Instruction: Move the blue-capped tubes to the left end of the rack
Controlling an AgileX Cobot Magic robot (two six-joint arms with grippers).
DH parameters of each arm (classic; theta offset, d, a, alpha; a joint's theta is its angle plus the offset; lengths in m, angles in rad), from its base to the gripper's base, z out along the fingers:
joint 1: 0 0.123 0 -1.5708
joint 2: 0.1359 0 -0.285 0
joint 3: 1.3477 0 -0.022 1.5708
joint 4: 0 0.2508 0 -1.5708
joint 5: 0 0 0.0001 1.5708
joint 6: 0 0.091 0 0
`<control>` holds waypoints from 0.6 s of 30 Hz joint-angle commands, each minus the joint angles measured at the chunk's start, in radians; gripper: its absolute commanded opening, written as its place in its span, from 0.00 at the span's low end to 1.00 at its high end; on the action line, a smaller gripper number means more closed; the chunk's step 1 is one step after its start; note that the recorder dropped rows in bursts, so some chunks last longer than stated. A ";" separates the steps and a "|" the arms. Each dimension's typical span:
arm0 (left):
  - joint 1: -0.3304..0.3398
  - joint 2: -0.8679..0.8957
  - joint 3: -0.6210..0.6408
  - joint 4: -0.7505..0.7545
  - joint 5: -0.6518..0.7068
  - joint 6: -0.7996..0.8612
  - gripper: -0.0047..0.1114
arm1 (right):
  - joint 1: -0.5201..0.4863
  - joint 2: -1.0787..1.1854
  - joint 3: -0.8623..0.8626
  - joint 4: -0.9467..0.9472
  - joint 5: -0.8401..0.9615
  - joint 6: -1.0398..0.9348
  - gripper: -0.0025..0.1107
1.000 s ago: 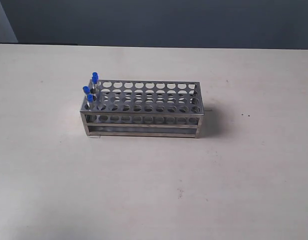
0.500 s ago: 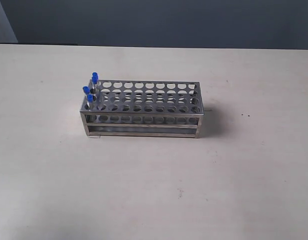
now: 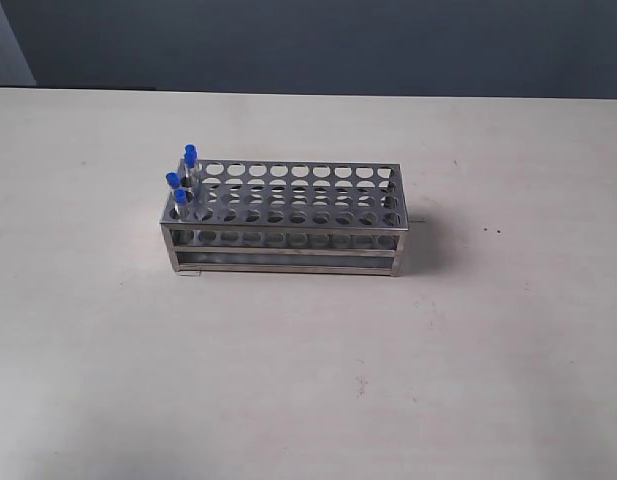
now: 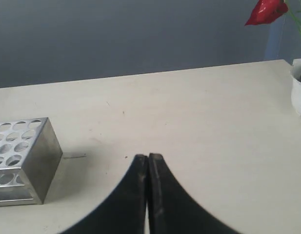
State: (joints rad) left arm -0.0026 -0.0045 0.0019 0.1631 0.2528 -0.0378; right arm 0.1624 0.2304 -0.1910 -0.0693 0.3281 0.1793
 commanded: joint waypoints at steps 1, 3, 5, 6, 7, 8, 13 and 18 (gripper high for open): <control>-0.007 0.004 -0.002 -0.001 -0.014 -0.003 0.04 | -0.006 -0.122 0.120 -0.014 -0.064 -0.013 0.02; -0.007 0.004 -0.002 -0.001 -0.014 -0.003 0.04 | -0.008 -0.151 0.156 -0.014 -0.076 -0.013 0.02; -0.007 0.004 -0.002 -0.001 -0.014 -0.003 0.04 | -0.010 -0.166 0.176 -0.009 -0.072 -0.015 0.02; -0.007 0.004 -0.002 -0.001 -0.014 -0.003 0.04 | -0.010 -0.168 0.180 -0.006 -0.072 -0.026 0.02; -0.007 0.004 -0.002 -0.001 -0.014 -0.003 0.04 | -0.010 -0.168 0.185 -0.003 -0.072 -0.042 0.02; -0.007 0.004 -0.002 -0.001 -0.014 -0.003 0.04 | -0.010 -0.168 0.187 0.006 -0.068 -0.062 0.02; -0.007 0.004 -0.002 -0.001 -0.014 -0.003 0.04 | -0.010 -0.168 0.187 0.058 -0.038 -0.172 0.02; -0.007 0.004 -0.002 -0.001 -0.014 -0.003 0.04 | -0.010 -0.168 0.189 0.060 -0.004 -0.185 0.02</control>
State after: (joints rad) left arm -0.0026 -0.0045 0.0019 0.1631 0.2528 -0.0378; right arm 0.1562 0.0674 -0.0081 -0.0145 0.3082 0.0113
